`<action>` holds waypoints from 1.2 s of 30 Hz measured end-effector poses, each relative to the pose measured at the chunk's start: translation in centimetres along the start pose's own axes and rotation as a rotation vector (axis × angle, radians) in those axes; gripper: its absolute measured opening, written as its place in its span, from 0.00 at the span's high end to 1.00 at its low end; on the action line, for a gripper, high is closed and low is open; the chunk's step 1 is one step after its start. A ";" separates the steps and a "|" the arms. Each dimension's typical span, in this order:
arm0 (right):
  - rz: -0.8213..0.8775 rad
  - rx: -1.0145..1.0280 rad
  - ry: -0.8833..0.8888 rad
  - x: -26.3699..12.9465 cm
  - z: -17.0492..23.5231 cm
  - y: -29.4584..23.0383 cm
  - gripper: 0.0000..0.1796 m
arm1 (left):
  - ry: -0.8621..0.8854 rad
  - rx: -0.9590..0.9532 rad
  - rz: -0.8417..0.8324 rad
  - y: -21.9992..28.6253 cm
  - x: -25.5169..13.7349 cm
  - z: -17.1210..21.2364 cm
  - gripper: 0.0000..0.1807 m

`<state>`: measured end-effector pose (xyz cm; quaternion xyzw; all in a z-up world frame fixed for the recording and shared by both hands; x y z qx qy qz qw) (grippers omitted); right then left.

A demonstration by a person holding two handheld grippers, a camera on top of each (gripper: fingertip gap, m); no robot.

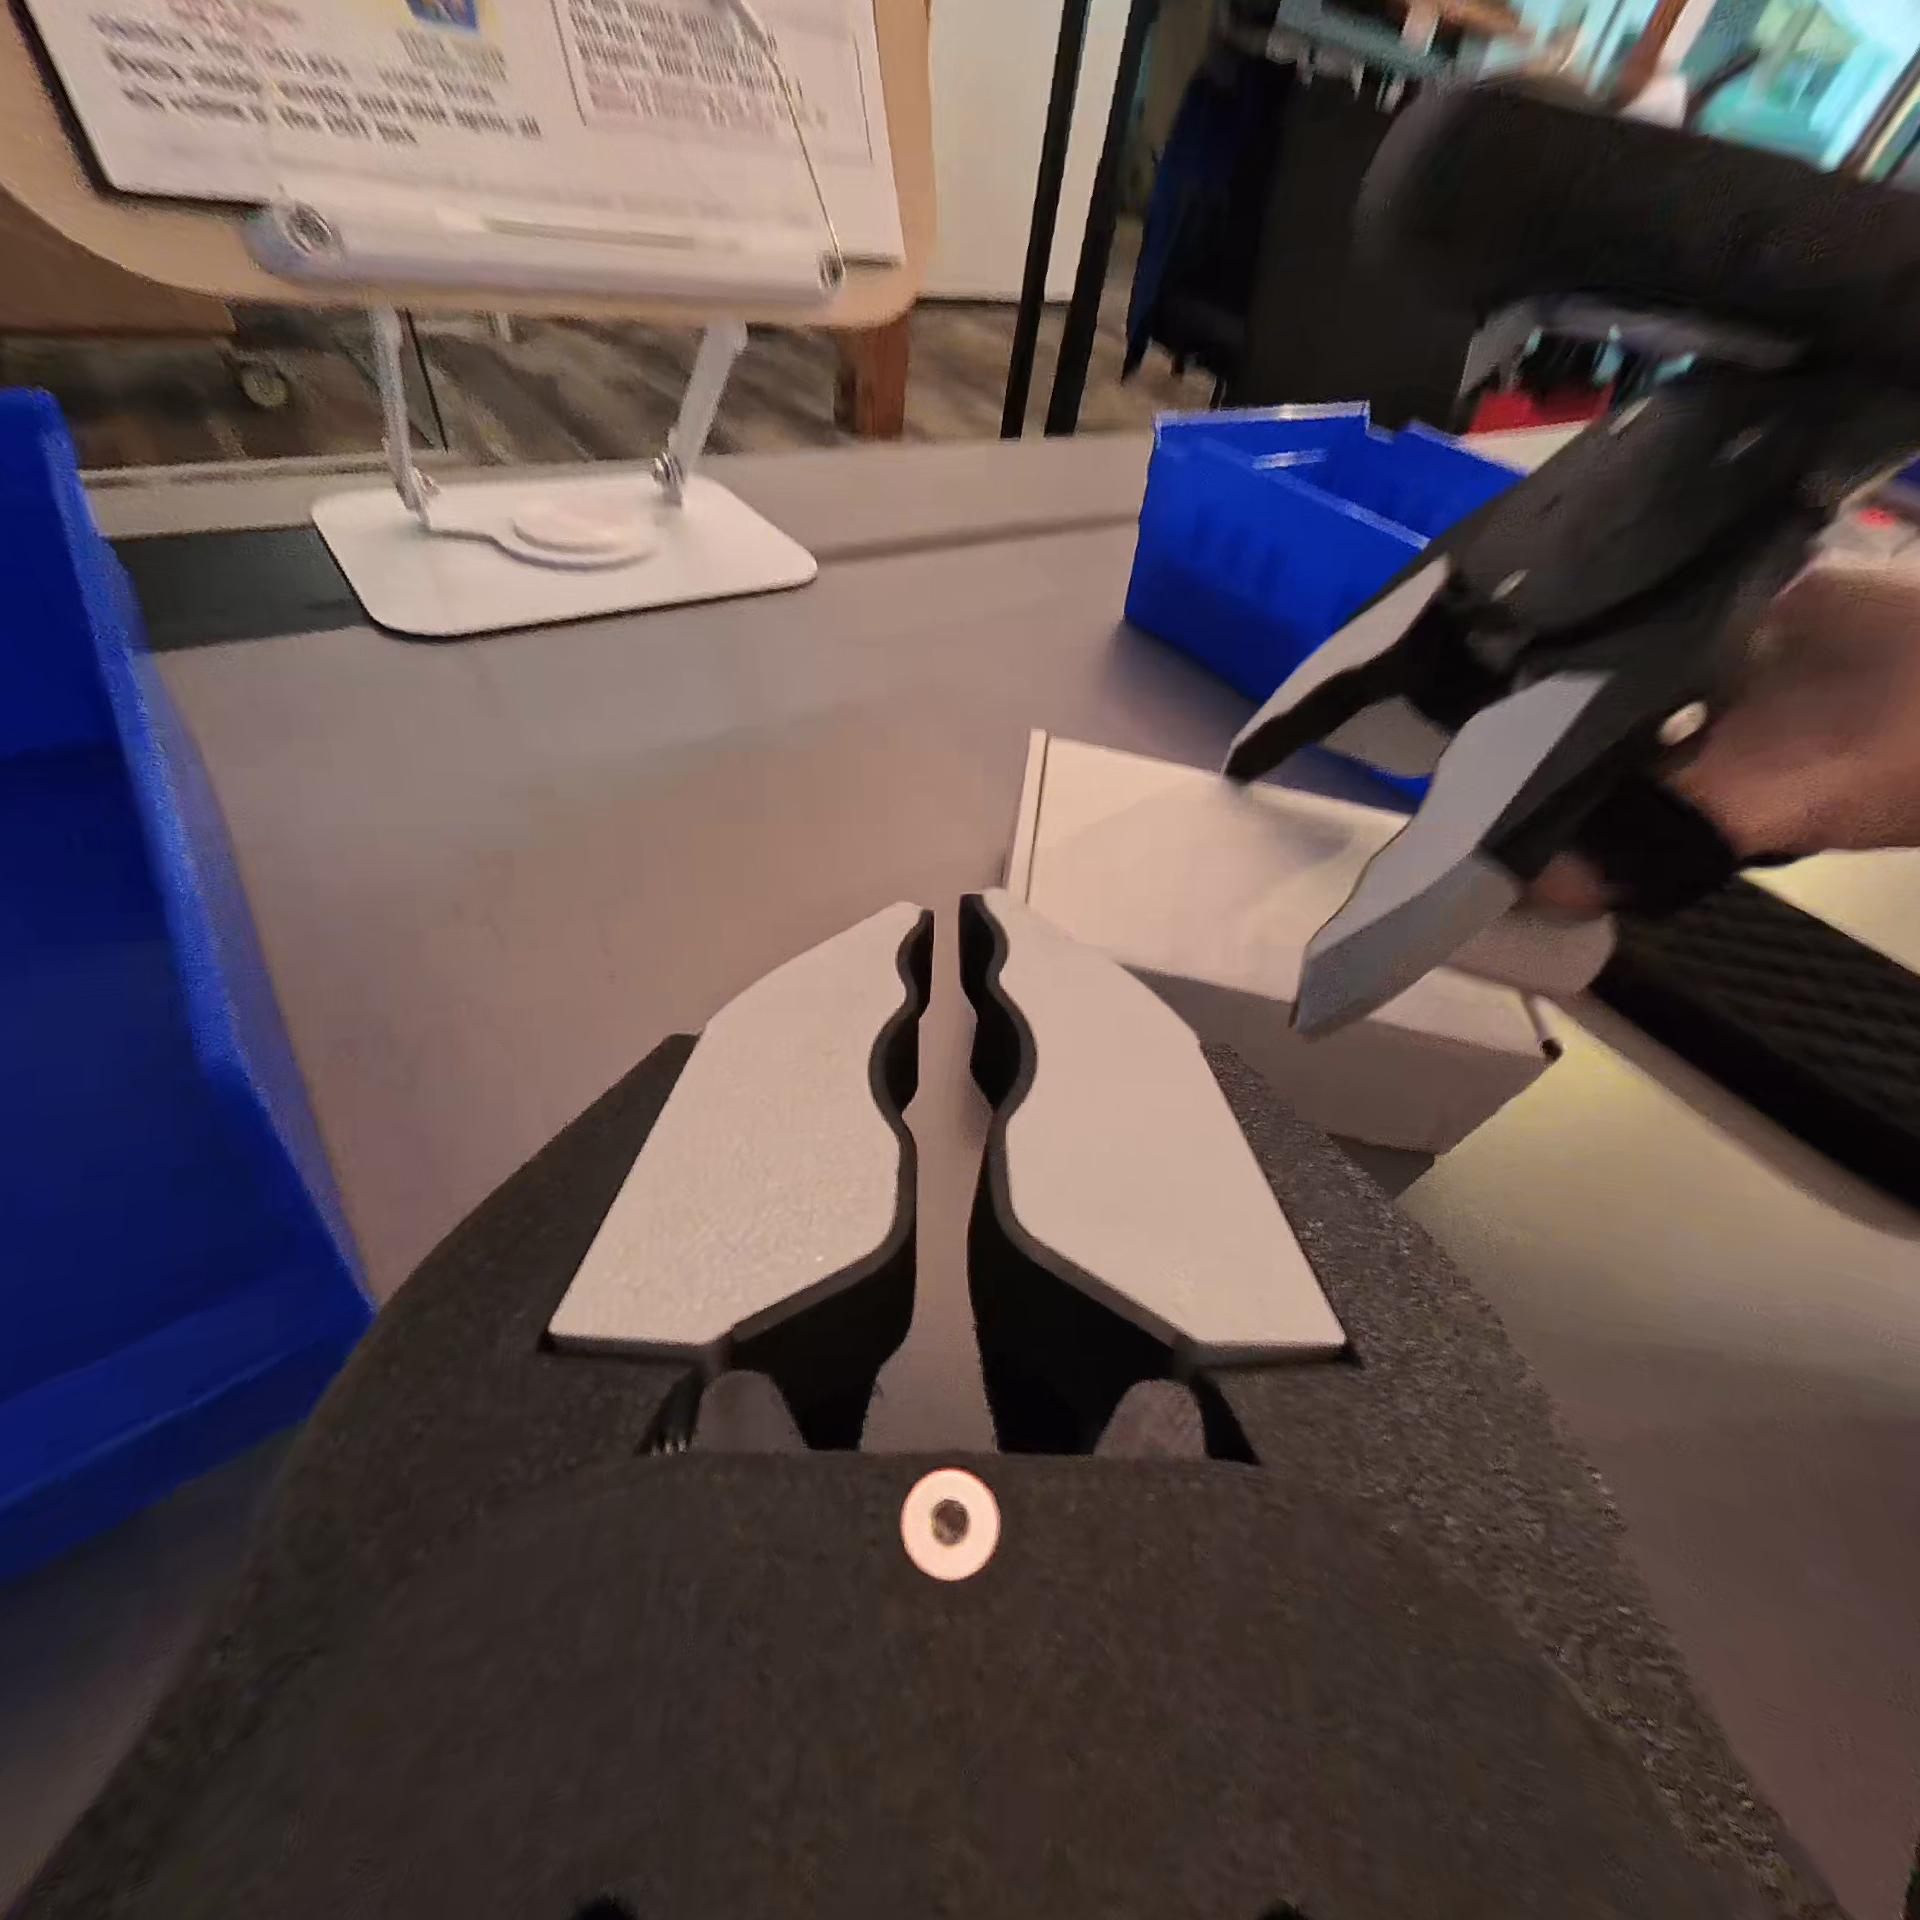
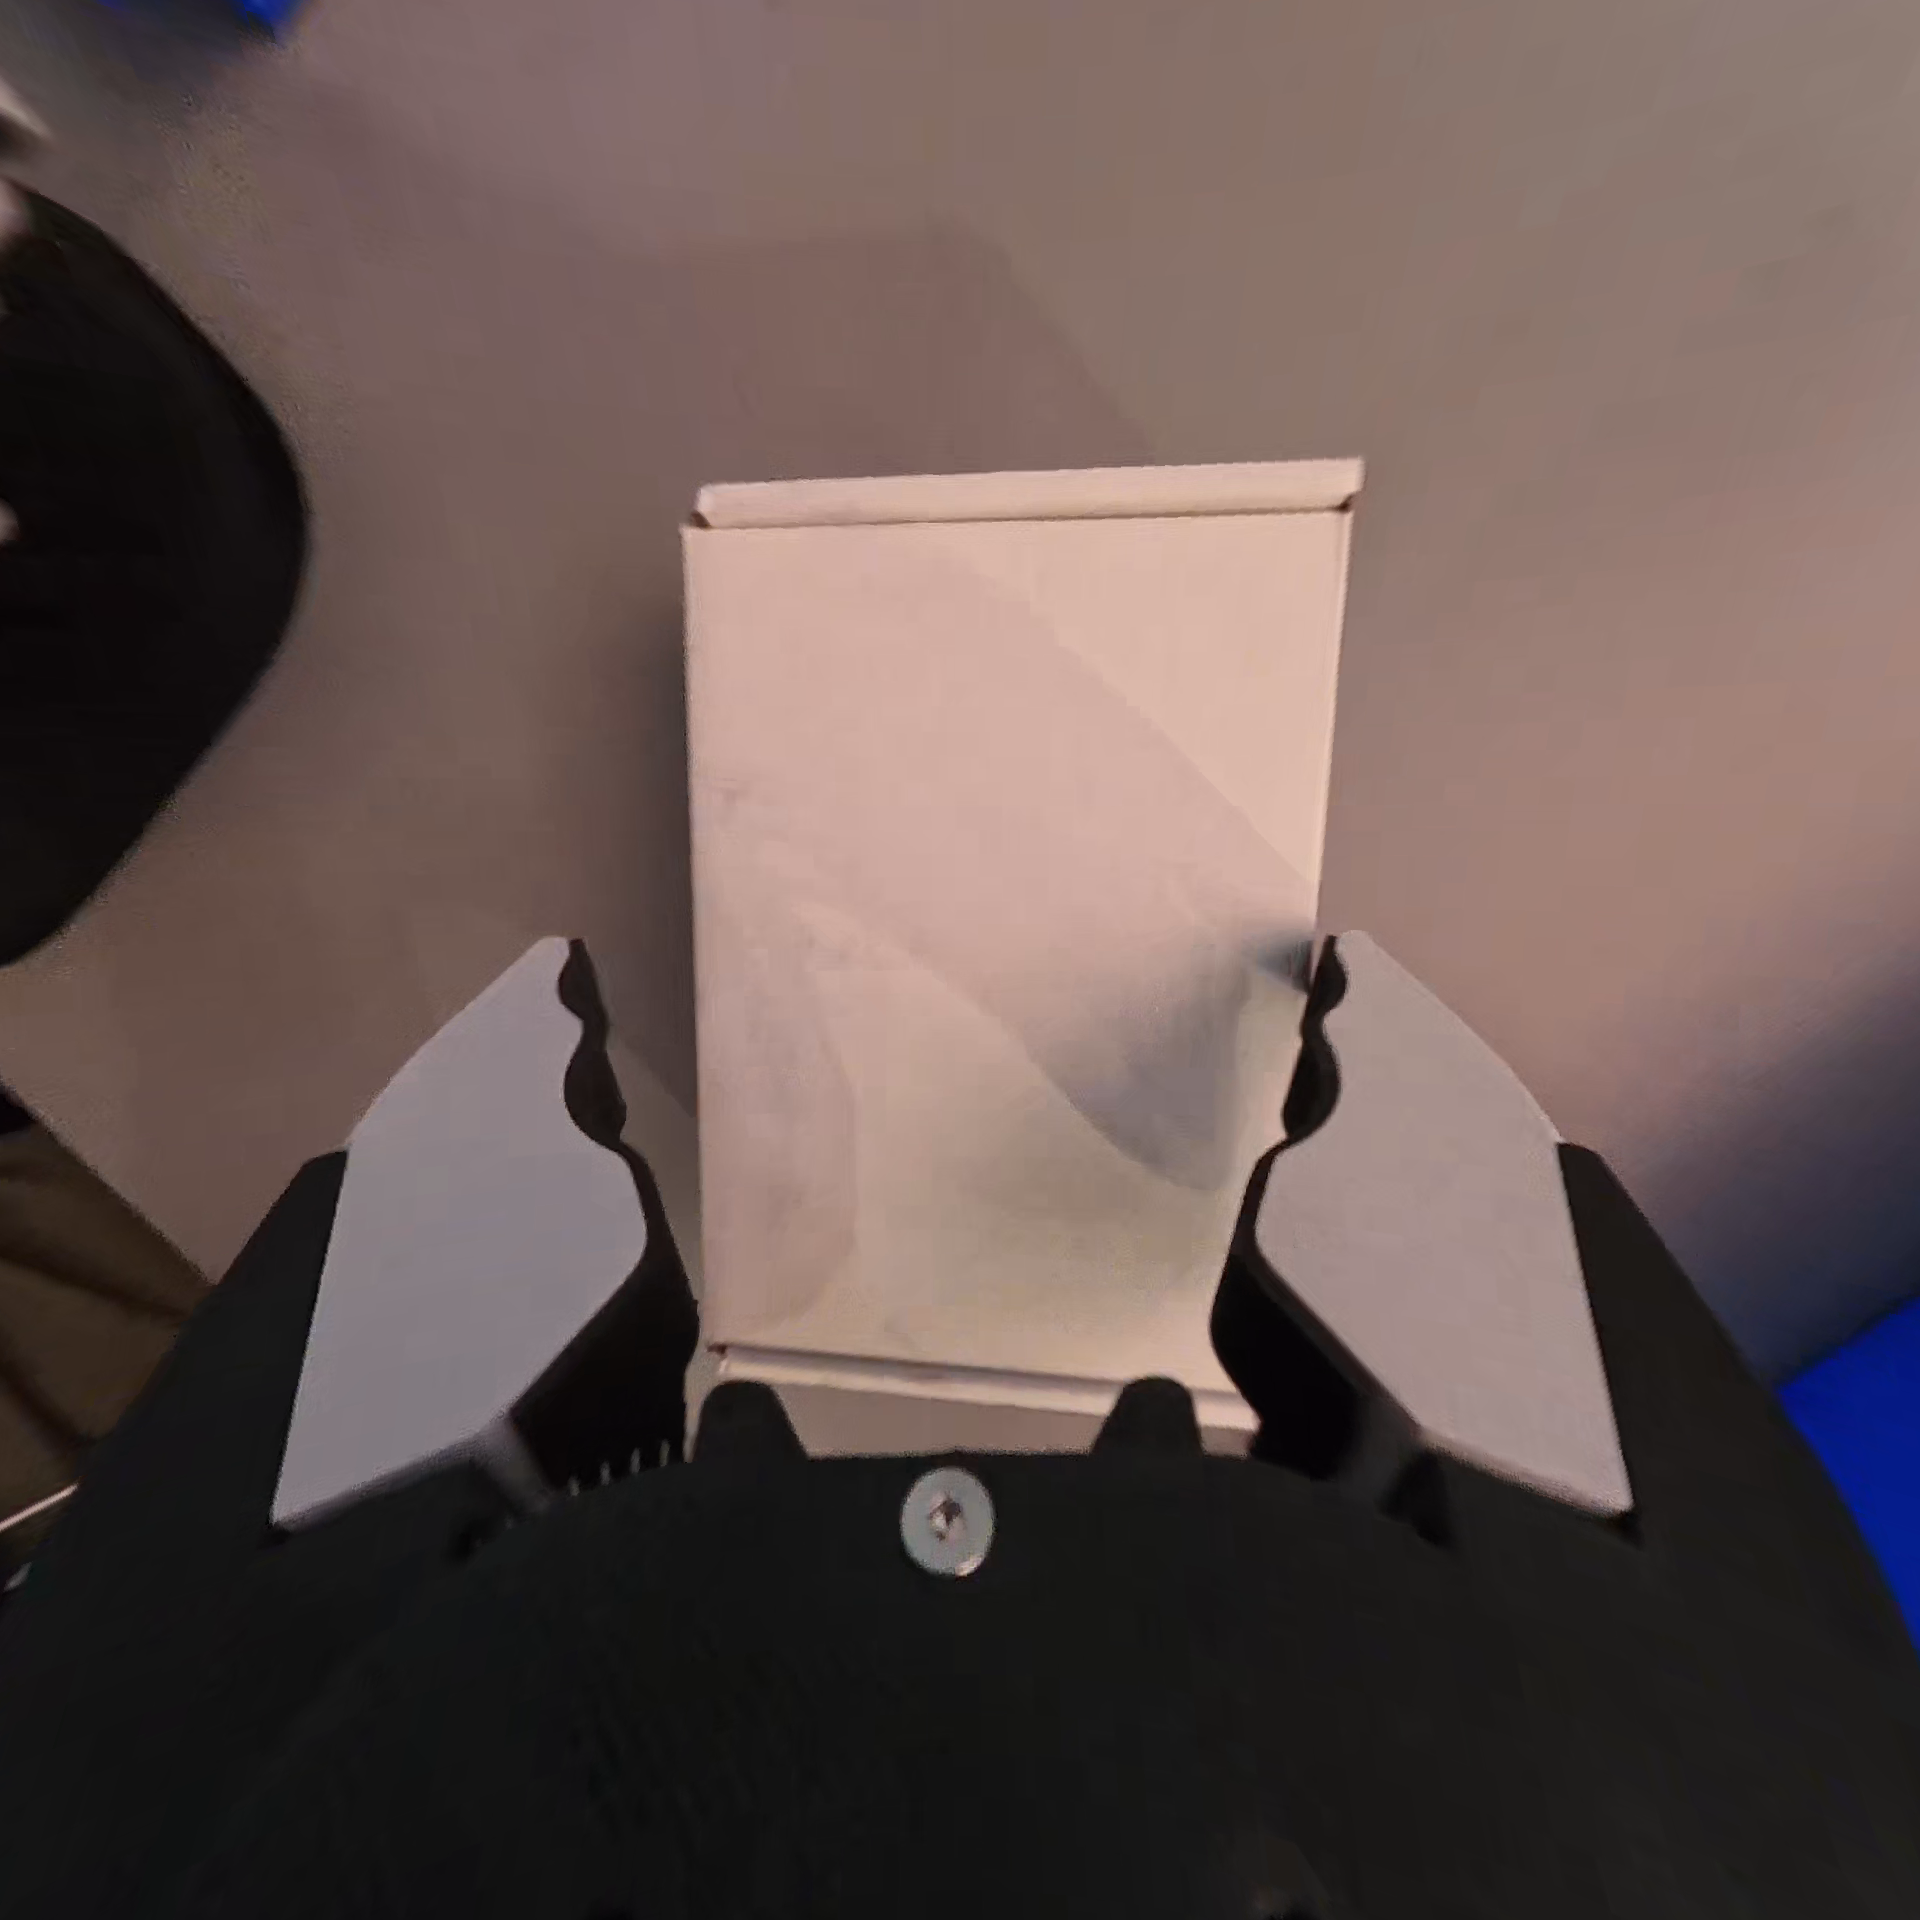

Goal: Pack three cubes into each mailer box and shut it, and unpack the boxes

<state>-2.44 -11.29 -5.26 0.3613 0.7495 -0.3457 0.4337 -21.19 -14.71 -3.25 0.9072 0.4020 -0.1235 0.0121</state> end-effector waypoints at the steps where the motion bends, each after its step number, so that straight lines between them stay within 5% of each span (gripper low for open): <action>1: 0.032 -0.007 -0.023 0.5 -0.2 0.0 0.29 | 0.029 -0.009 -0.014 -0.2 -0.3 -0.1 0.98; 8: 0.216 -0.073 -0.201 3.0 -0.9 -0.2 0.26 | 0.141 -0.056 0.025 -0.6 -1.4 -0.2 0.98; 36: 0.158 -0.113 -0.336 2.7 -1.3 -0.5 0.23 | -0.008 0.078 0.096 1.3 -0.2 1.1 0.99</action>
Point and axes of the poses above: each gripper's, where its closed fingertips meet, x out along the fingers, z out of its underside, y = z × x across the jaws, the point moved 7 cm from there along -x, back along the fingers, and after that the axes turned 13 degrees about x, right-handed, at the moved point
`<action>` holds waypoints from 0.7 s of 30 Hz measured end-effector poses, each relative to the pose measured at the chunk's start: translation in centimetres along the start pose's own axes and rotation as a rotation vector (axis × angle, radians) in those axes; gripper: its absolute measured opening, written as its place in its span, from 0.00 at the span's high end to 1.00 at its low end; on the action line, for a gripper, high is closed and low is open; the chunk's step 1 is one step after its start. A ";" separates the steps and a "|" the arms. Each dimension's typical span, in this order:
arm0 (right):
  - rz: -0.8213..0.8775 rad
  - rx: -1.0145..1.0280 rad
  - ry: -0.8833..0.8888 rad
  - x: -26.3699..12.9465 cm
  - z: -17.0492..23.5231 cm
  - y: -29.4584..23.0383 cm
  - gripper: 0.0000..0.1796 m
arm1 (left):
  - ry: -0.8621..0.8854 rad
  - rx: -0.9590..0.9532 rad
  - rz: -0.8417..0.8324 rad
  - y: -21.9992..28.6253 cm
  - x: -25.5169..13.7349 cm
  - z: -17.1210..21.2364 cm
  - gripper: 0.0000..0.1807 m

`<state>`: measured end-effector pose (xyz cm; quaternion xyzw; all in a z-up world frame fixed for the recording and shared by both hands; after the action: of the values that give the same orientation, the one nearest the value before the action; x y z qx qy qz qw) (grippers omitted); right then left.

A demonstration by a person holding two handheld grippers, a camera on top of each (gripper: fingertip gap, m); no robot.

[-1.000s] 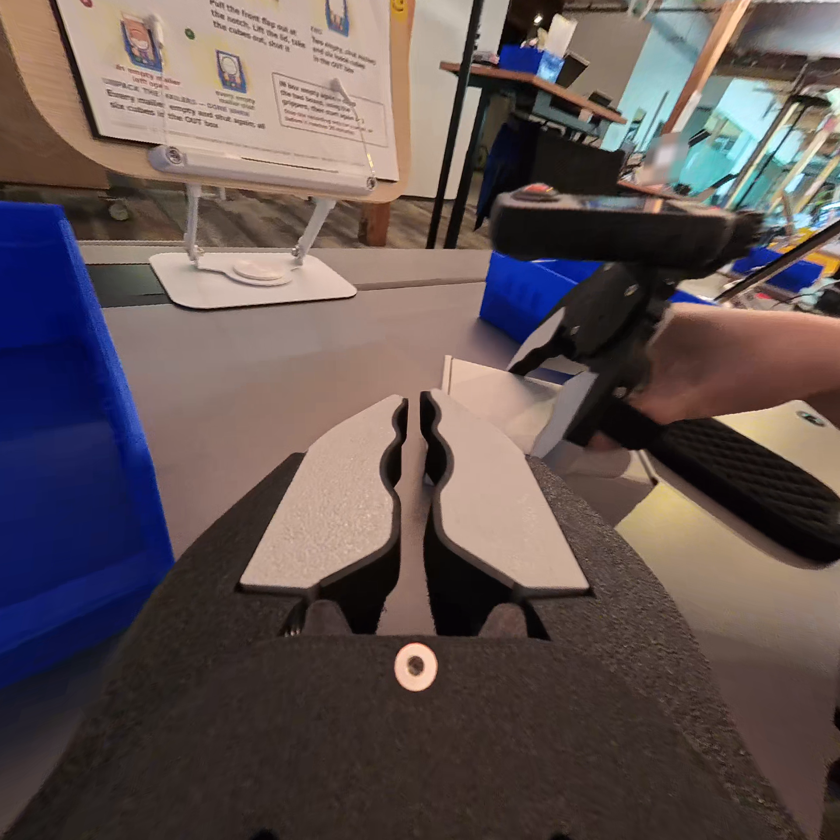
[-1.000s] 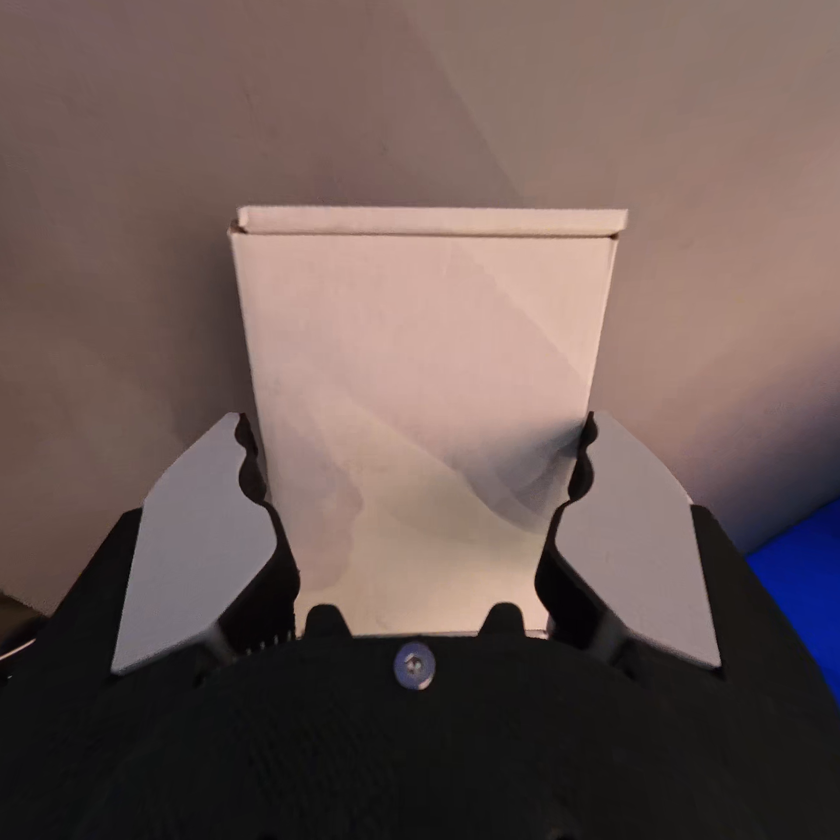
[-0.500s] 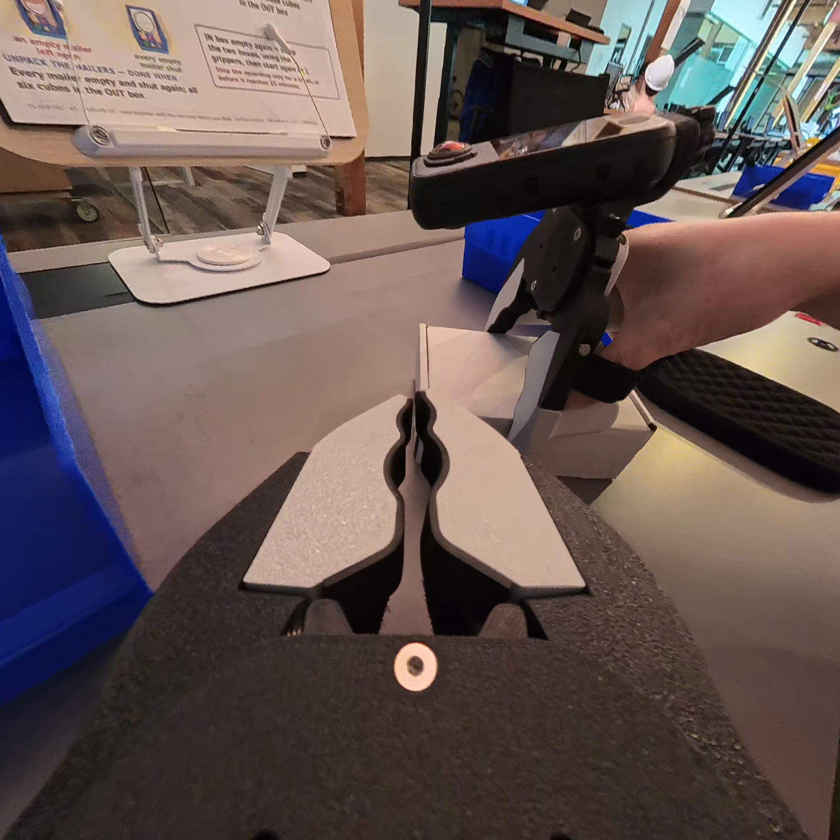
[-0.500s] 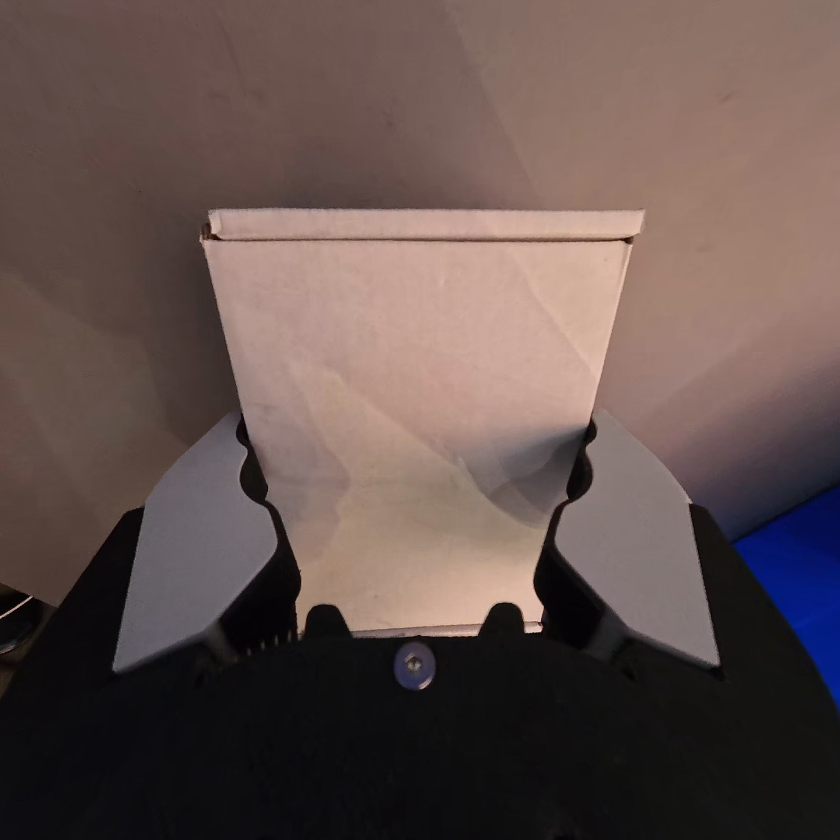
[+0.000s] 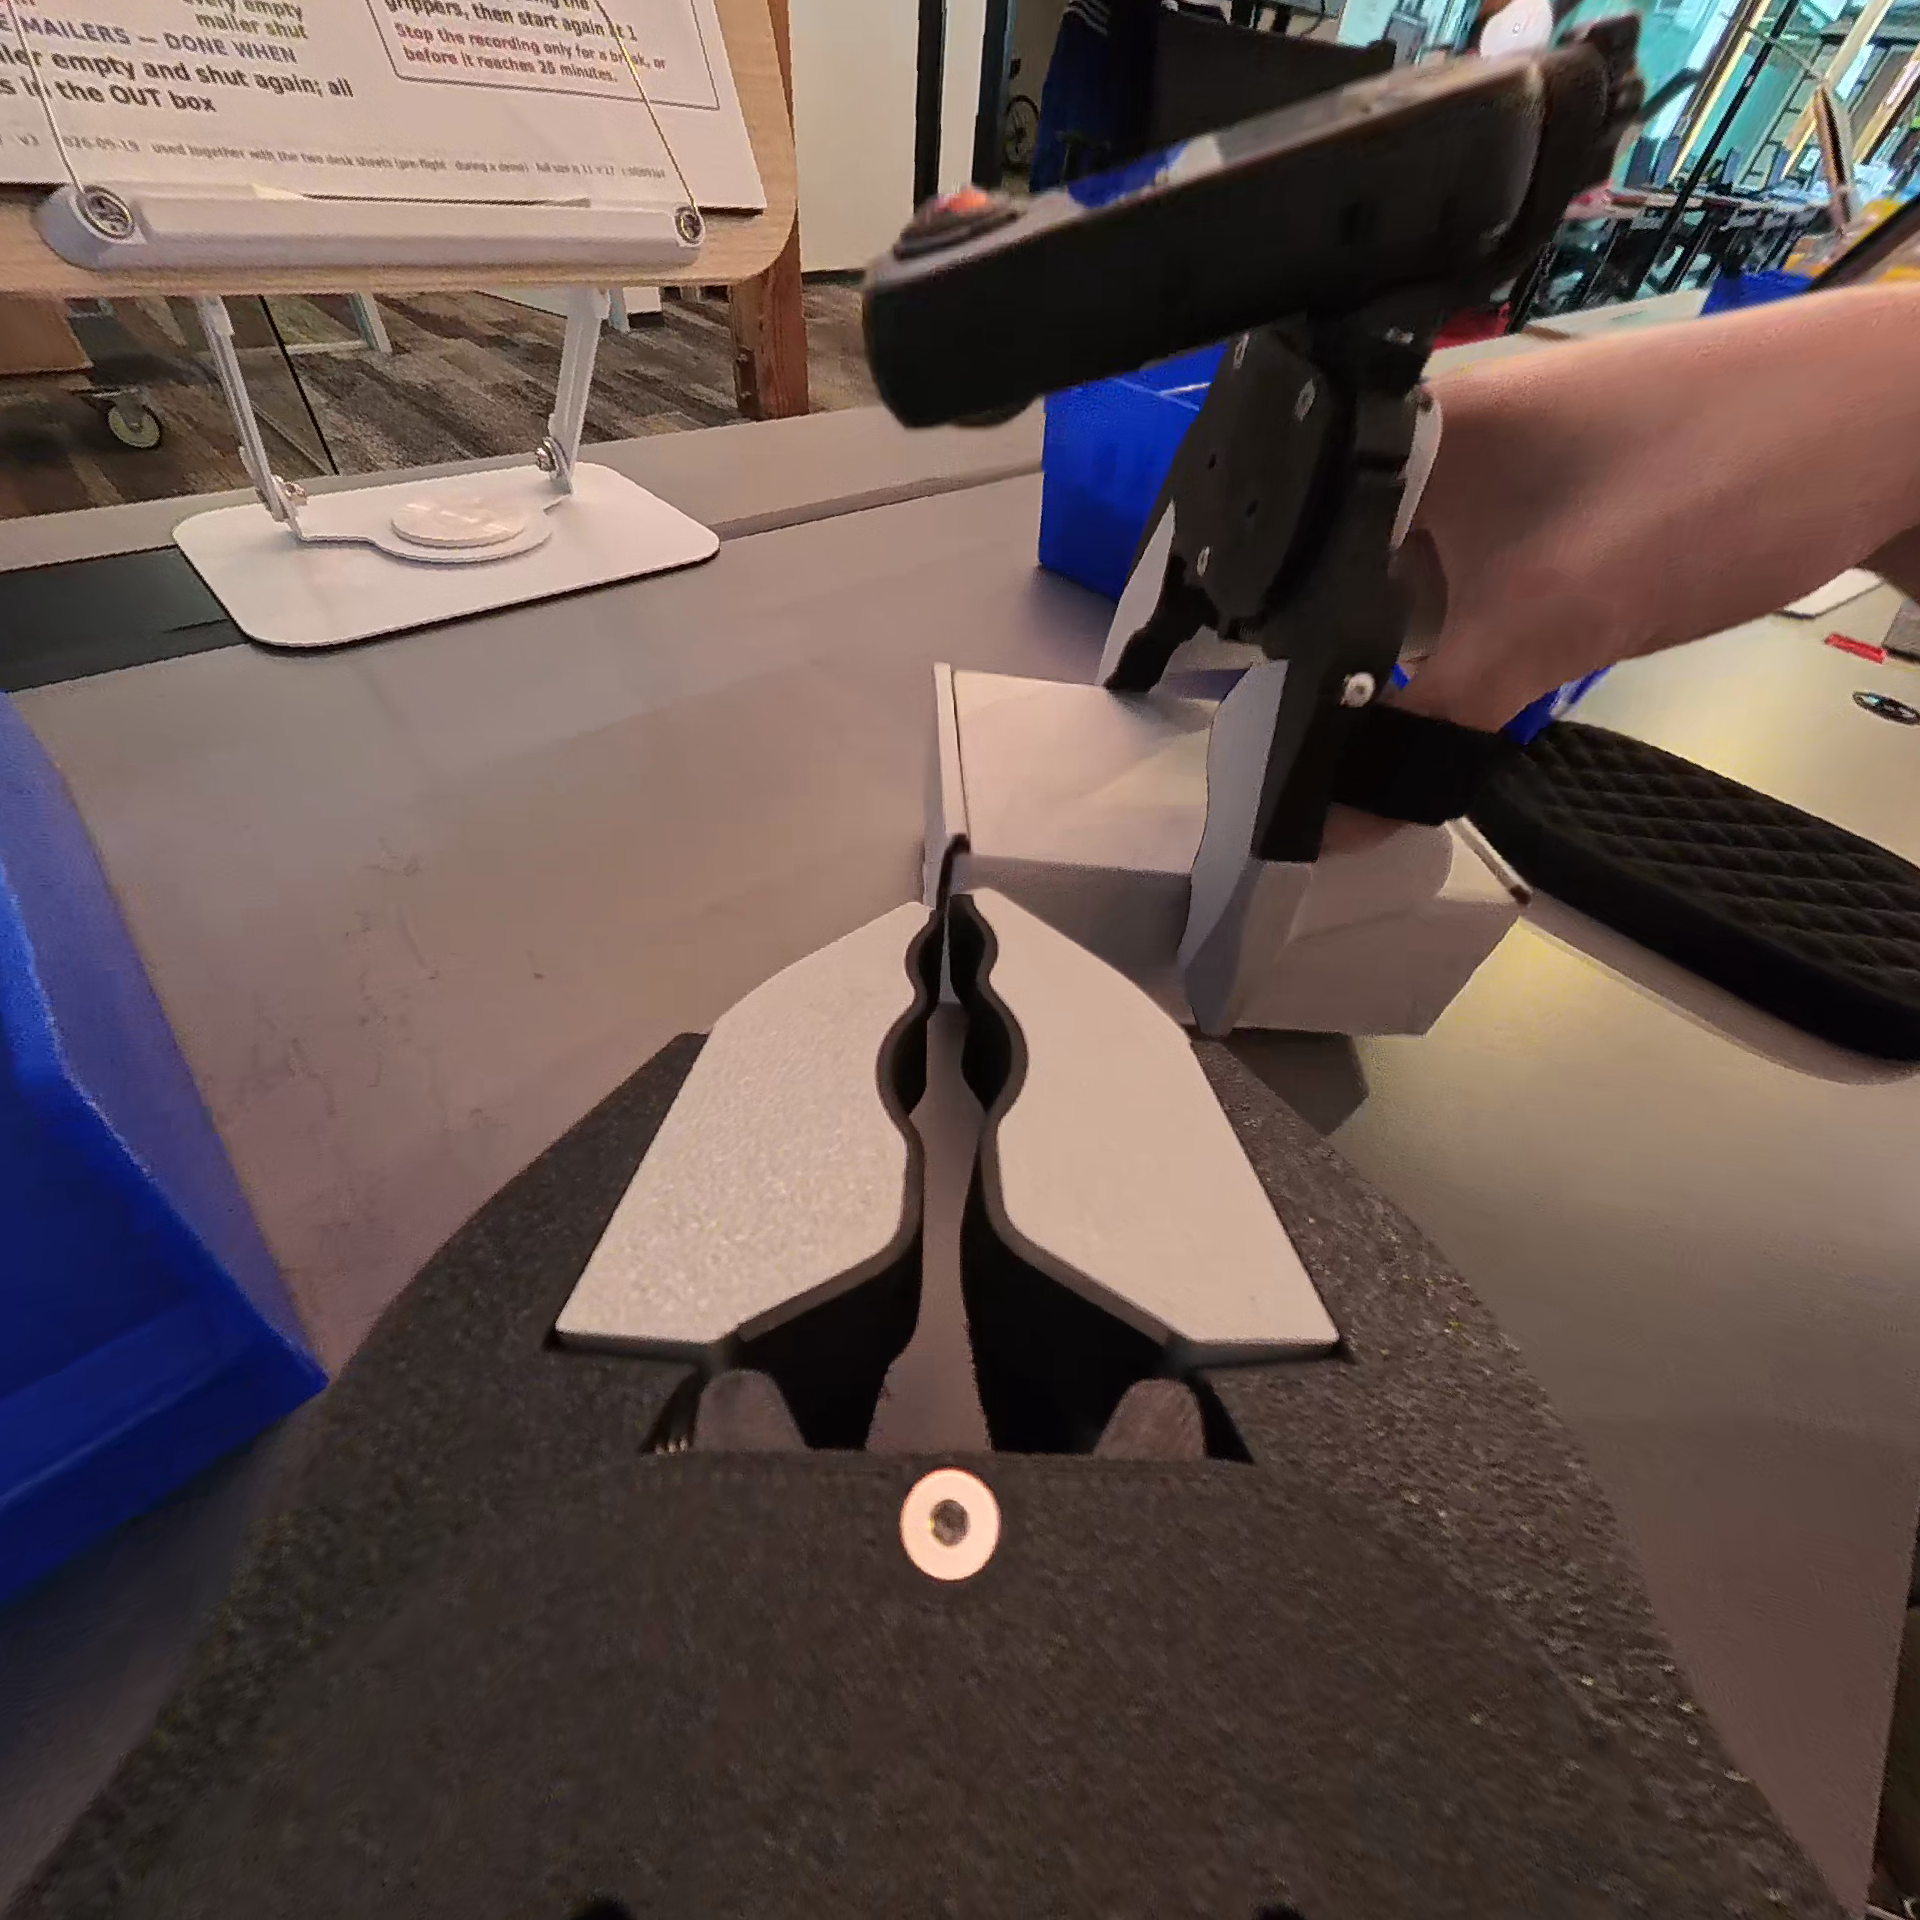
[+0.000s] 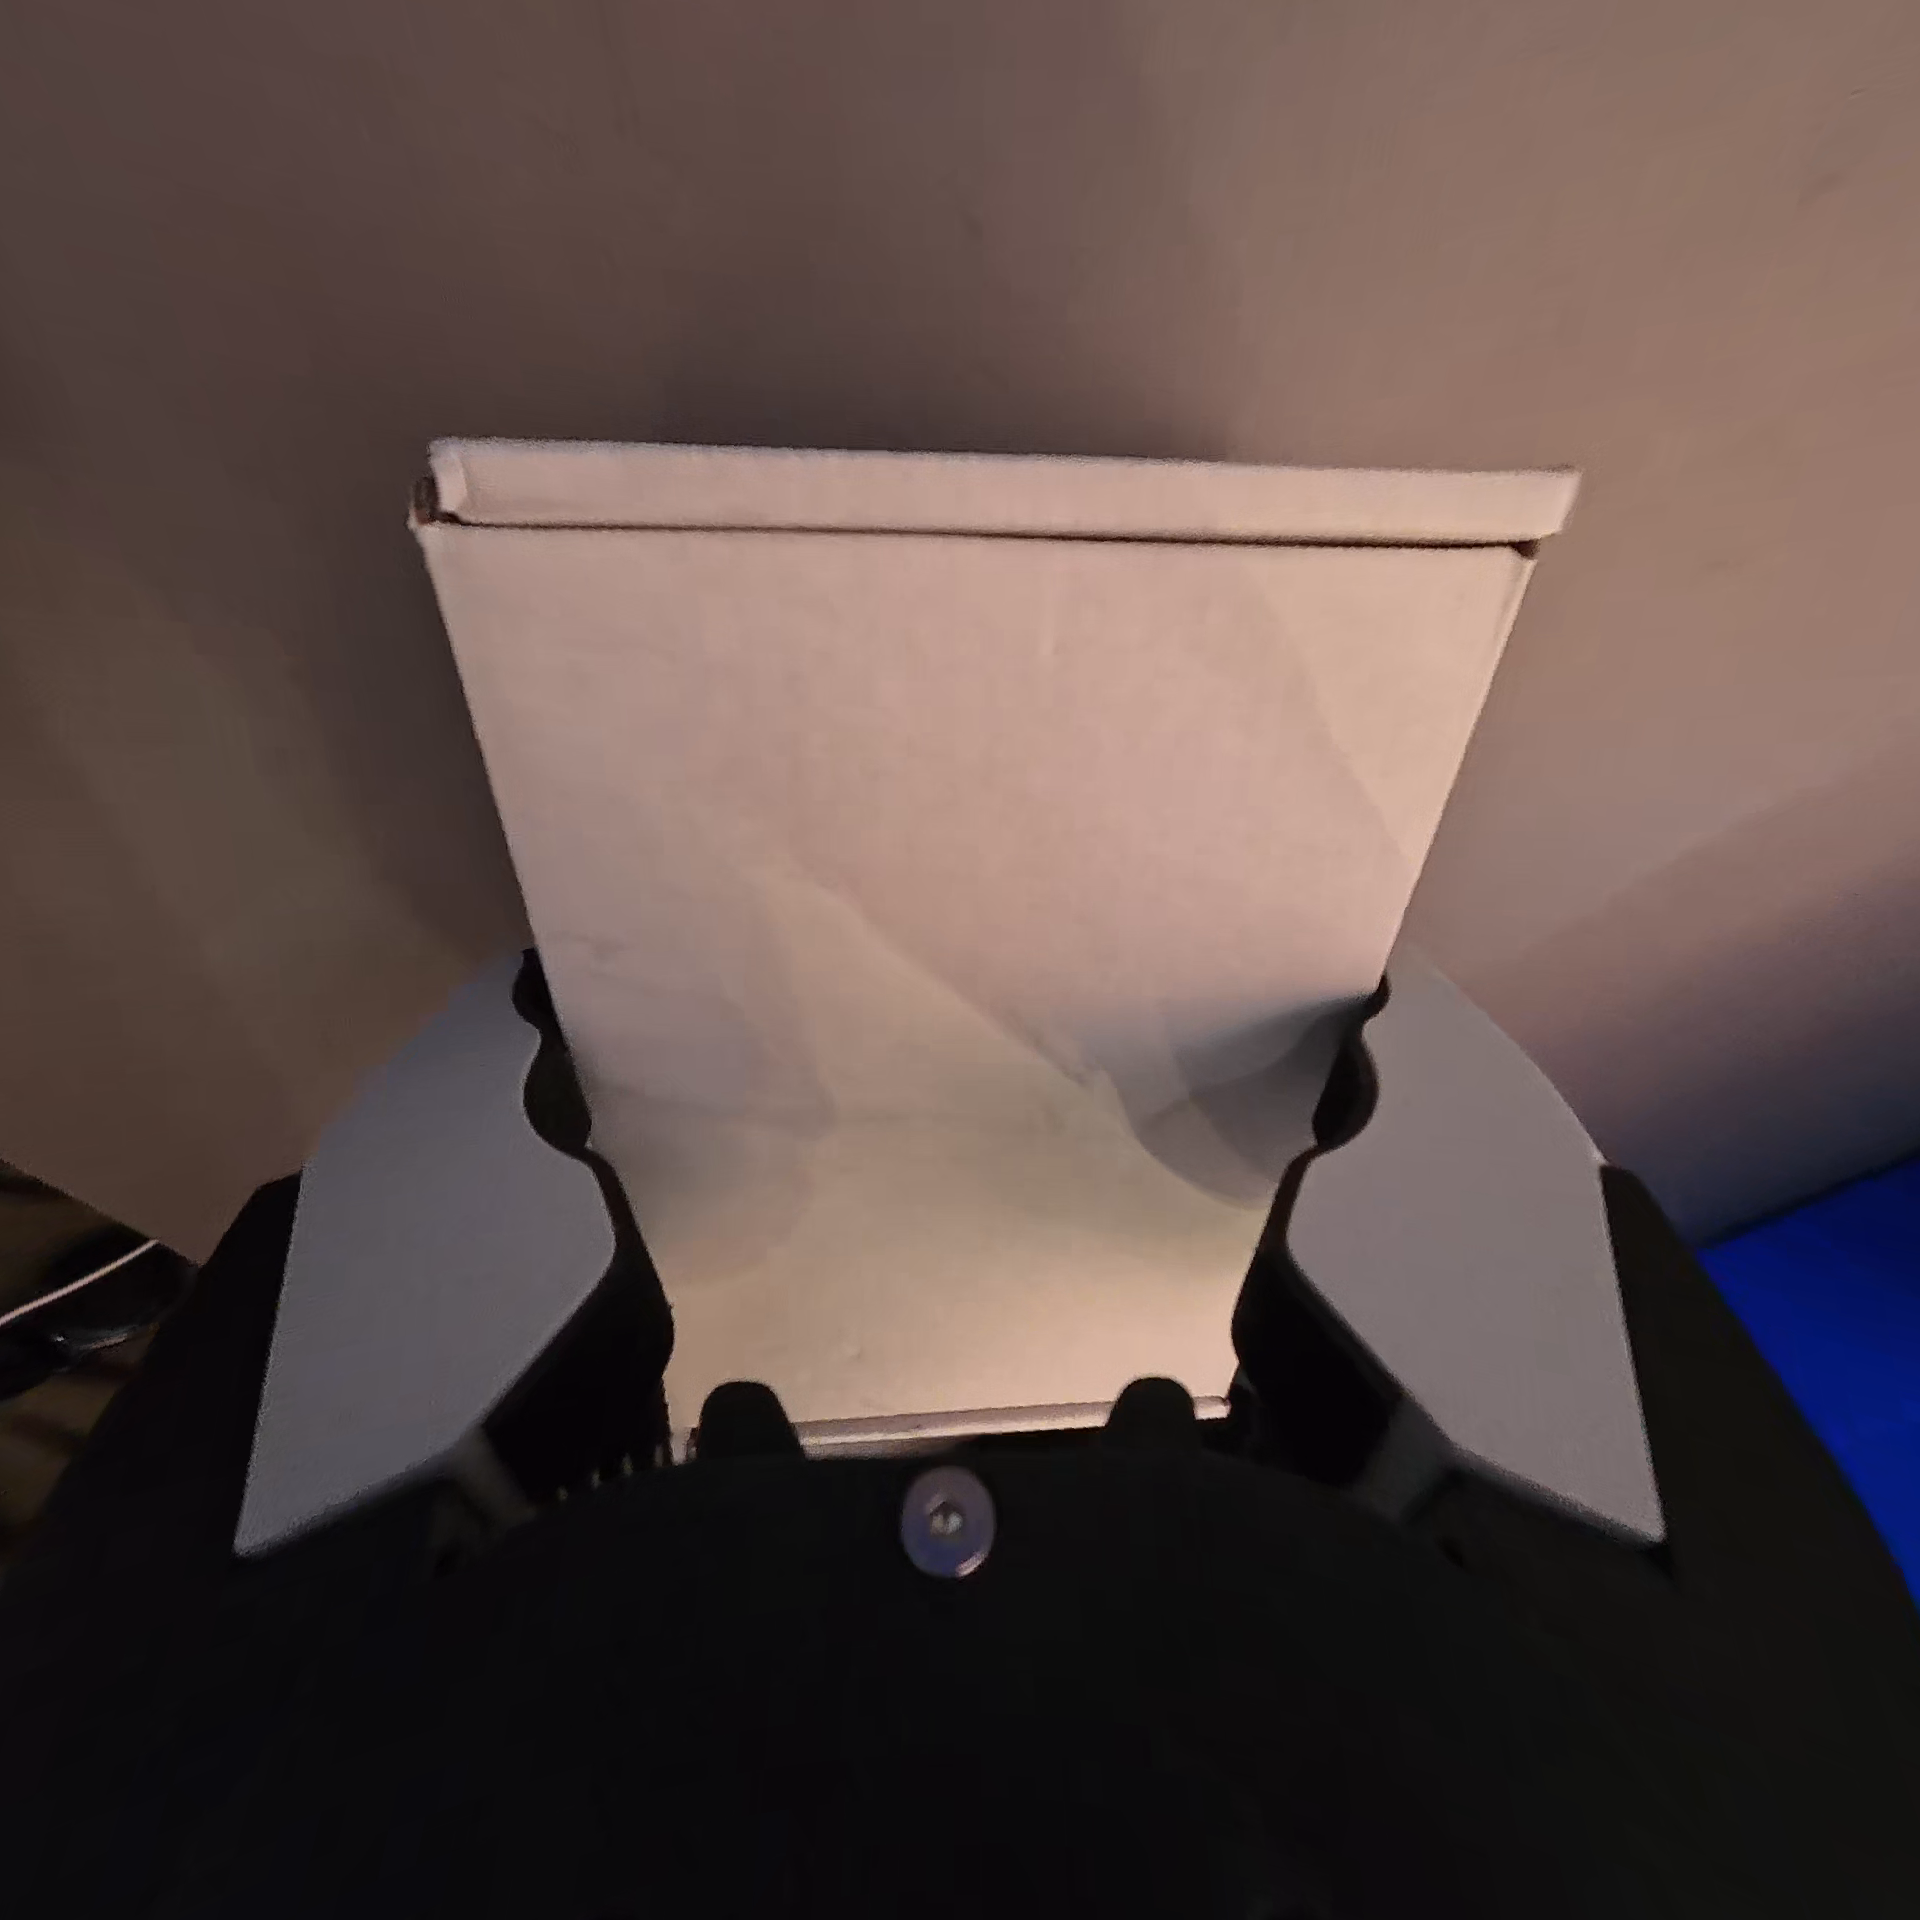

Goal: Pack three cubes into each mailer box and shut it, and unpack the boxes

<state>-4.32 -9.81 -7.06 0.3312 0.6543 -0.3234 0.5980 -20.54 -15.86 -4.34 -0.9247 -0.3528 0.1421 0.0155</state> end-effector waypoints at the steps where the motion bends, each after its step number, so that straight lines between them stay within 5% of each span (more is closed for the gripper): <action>1: 0.012 -0.007 0.006 -0.3 -0.1 0.2 0.23 | -0.003 -0.001 0.002 0.0 0.0 0.0 0.99; 7: 0.068 -0.050 0.000 -2.8 -0.6 1.1 0.23 | -0.001 0.001 -0.007 -0.1 -0.1 0.0 0.99; 13: 0.142 -0.122 0.020 -10.7 -1.4 4.0 0.23 | -0.013 -0.013 0.003 -0.1 0.1 0.2 0.99; 21: 0.169 -0.263 0.068 -19.8 1.7 16.8 0.23 | -0.069 0.009 0.019 0.2 0.7 0.6 0.99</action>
<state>11.74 -2.53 12.07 0.3147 0.6808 -0.1723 0.6387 -20.02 -15.59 -5.14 -0.9225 -0.3438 0.1757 0.0064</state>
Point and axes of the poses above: each gripper's, where its closed fingertips meet, x out along the fingers, z out of its underside, y = z × x across the jaws, the point moved 7 cm from there along -x, back along the fingers, and after that the axes turned 13 degrees about x, right-handed, at the moved point
